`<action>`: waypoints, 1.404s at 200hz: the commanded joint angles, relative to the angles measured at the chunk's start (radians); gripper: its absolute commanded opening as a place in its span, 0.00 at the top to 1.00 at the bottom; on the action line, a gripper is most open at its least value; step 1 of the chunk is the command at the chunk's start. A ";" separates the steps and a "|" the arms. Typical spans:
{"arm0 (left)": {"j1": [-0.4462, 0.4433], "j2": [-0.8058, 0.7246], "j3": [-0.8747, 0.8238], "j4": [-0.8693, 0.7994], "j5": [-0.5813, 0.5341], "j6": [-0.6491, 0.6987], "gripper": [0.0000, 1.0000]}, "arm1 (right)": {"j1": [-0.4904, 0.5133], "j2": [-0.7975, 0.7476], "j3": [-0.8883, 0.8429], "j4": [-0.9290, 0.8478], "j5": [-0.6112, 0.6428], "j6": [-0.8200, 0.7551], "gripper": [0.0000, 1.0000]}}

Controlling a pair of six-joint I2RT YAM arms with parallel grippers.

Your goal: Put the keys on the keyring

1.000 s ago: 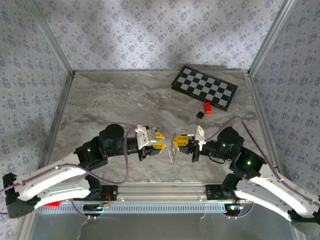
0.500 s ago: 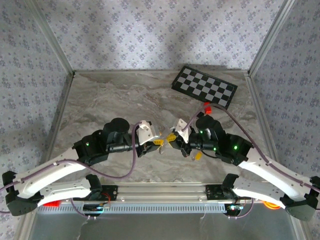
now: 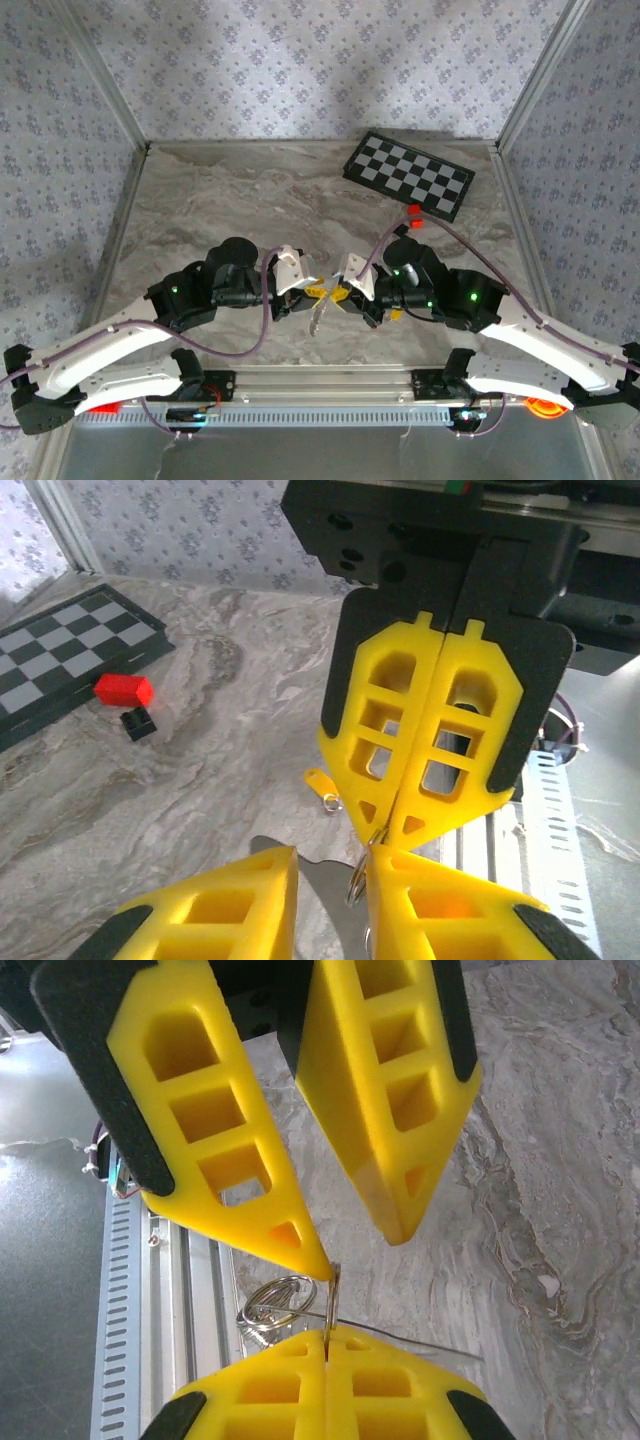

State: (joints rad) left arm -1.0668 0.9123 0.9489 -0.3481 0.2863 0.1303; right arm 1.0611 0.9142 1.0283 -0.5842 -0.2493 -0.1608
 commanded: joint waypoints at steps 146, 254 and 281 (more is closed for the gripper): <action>0.003 0.045 0.051 -0.065 0.097 0.033 0.82 | 0.050 -0.026 0.031 -0.012 0.017 -0.045 1.00; 0.003 -0.041 -0.001 0.034 0.140 -0.007 1.00 | 0.051 -0.065 -0.007 0.076 0.021 -0.030 0.88; 0.005 -0.066 -0.033 0.115 0.146 -0.036 1.00 | 0.050 -0.141 -0.085 0.186 -0.002 0.003 0.56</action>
State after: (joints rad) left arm -1.0668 0.8795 0.9306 -0.3511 0.3977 0.1295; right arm 1.1069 0.8402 0.9989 -0.5068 -0.2245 -0.1879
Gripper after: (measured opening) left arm 0.047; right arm 0.321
